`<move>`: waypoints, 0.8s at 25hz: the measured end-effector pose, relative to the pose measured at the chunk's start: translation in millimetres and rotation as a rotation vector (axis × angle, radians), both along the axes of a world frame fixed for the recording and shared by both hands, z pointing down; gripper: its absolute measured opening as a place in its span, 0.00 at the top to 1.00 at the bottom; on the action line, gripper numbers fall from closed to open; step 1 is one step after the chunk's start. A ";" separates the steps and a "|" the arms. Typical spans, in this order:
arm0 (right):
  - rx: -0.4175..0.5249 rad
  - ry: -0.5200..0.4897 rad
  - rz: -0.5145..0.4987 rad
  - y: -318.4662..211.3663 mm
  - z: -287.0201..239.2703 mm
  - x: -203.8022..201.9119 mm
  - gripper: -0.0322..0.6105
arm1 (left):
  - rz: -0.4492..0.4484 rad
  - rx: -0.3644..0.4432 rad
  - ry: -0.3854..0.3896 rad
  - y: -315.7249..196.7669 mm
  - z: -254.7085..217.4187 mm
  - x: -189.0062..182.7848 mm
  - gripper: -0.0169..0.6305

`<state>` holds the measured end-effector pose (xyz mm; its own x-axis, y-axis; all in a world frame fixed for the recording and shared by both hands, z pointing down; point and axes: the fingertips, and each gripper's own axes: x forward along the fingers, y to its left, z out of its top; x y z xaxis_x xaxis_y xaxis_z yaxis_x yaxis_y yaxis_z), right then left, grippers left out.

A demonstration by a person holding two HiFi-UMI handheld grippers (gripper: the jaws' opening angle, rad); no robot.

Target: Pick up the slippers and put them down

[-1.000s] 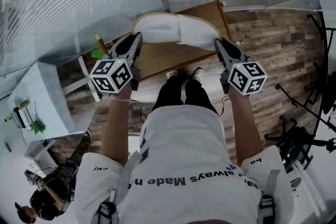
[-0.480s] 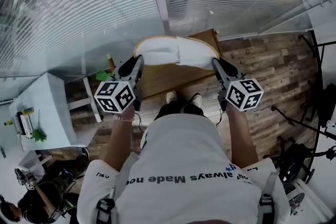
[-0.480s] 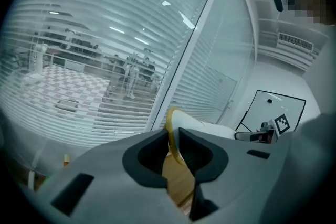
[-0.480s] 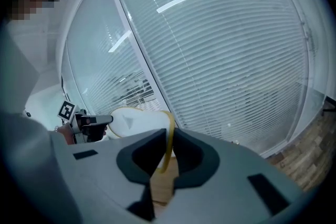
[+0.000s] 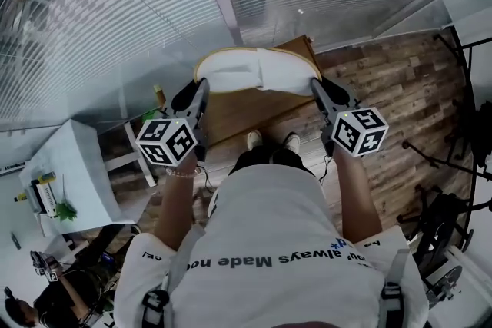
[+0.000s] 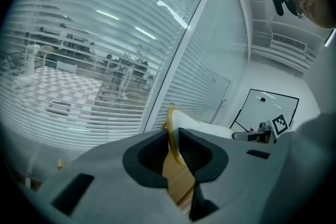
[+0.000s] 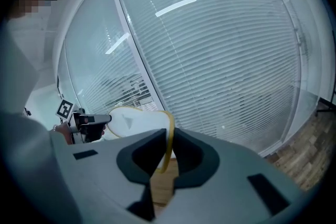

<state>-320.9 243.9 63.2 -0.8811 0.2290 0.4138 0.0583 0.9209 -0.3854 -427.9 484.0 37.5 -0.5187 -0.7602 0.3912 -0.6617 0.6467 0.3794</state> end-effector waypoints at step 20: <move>-0.009 0.001 0.381 -132.2 4.5 142.9 0.88 | 0.394 -0.011 -0.005 -188.7 -4.1 65.4 0.88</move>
<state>-178.0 111.7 67.7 -0.9031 -0.1116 0.4146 -0.2886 0.8728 -0.3936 -362.6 295.3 33.4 -0.1896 -0.8972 0.3989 -0.8620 0.3467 0.3698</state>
